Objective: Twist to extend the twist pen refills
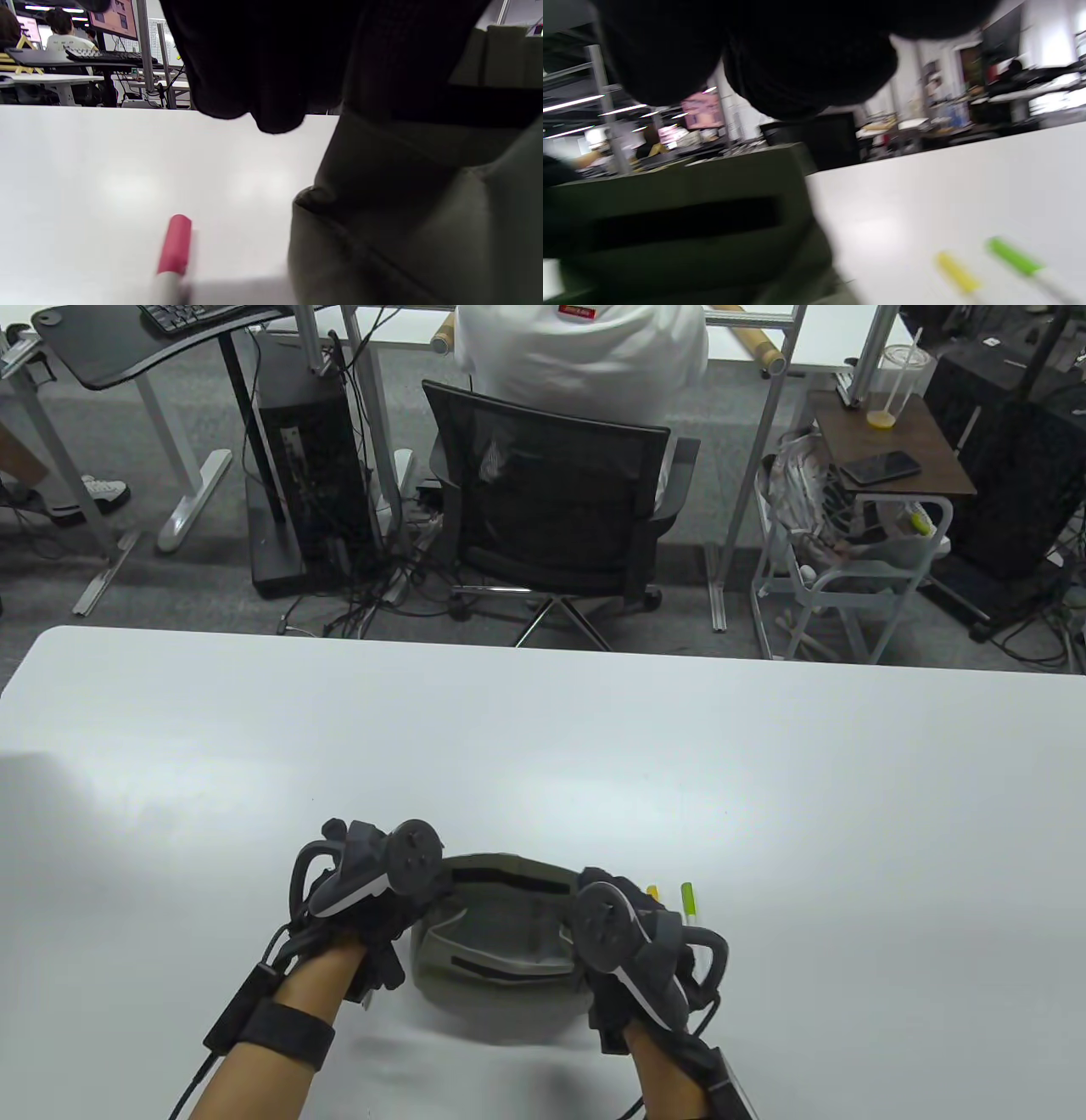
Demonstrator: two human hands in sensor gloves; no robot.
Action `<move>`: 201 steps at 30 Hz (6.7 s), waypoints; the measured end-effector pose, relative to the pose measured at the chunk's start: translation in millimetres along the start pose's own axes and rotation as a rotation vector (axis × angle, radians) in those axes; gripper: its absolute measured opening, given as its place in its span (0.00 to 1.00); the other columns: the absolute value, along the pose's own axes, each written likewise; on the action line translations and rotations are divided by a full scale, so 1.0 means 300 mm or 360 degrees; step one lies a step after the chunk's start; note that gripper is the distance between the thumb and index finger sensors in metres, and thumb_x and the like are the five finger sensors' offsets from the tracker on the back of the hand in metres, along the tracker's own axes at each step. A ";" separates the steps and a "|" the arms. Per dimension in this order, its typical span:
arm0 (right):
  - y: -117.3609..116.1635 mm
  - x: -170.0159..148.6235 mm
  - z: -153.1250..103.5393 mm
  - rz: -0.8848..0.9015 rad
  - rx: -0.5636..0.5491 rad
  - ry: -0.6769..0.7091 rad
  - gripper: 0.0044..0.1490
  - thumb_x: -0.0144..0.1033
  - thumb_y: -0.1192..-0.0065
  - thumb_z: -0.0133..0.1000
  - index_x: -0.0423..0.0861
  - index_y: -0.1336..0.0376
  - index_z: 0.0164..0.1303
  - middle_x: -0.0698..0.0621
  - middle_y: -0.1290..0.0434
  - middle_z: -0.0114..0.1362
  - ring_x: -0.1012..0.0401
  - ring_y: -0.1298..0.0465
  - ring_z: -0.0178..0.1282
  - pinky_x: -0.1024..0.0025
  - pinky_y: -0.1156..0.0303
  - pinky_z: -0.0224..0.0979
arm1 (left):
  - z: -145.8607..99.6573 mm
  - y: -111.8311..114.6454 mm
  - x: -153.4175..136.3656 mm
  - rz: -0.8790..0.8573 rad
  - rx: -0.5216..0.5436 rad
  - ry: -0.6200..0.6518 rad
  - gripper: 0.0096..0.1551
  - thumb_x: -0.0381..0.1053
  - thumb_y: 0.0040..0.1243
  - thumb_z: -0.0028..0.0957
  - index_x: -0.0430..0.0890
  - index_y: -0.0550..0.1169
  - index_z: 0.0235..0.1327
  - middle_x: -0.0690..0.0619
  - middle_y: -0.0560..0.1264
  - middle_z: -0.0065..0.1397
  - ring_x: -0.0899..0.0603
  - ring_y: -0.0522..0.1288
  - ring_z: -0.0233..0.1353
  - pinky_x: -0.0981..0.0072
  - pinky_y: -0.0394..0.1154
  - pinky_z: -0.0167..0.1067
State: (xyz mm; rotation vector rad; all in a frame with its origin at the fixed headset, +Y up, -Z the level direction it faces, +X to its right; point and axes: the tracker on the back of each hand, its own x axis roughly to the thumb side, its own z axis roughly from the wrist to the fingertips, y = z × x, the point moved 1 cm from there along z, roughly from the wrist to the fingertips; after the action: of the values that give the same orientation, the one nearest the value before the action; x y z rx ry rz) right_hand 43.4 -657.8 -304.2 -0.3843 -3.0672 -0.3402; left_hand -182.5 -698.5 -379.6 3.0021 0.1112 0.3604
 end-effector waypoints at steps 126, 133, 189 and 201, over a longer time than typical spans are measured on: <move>-0.072 -0.034 -0.050 0.0783 -0.0141 -0.0048 0.34 0.47 0.36 0.42 0.48 0.29 0.59 0.47 0.20 0.56 0.63 0.17 0.32 0.73 0.20 0.35 | -0.075 -0.310 -0.151 -0.0130 0.0319 -0.0227 0.23 0.49 0.70 0.55 0.42 0.84 0.62 0.44 0.87 0.57 0.37 0.84 0.56 0.20 0.58 0.68; -0.072 -0.034 -0.051 0.0757 -0.0134 -0.0049 0.36 0.48 0.35 0.42 0.47 0.30 0.60 0.47 0.20 0.56 0.62 0.18 0.32 0.72 0.21 0.35 | -0.007 -0.084 -0.266 0.0195 -0.0099 -0.0424 0.24 0.50 0.72 0.54 0.42 0.85 0.60 0.45 0.88 0.54 0.38 0.85 0.54 0.21 0.59 0.68; -0.063 -0.040 -0.049 0.0664 -0.0183 -0.0042 0.37 0.50 0.33 0.41 0.48 0.30 0.60 0.48 0.20 0.56 0.62 0.18 0.31 0.72 0.21 0.34 | 0.005 -0.093 -0.190 0.0089 0.0106 -0.0387 0.36 0.61 0.65 0.56 0.40 0.79 0.69 0.42 0.84 0.64 0.34 0.82 0.63 0.16 0.53 0.67; -0.059 -0.030 -0.049 0.0611 -0.0211 -0.0012 0.37 0.49 0.33 0.41 0.48 0.30 0.60 0.48 0.20 0.56 0.62 0.18 0.31 0.72 0.21 0.34 | -0.019 -0.105 0.034 0.0063 0.0110 0.0052 0.44 0.67 0.66 0.53 0.41 0.76 0.74 0.42 0.82 0.68 0.33 0.80 0.66 0.13 0.51 0.67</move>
State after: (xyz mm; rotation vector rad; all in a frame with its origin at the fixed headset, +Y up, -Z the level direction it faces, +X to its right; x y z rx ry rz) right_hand 47.9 -679.9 -294.2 -0.9605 -2.8931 -0.5212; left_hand -175.8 -665.9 -375.5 3.0709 0.0685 0.4186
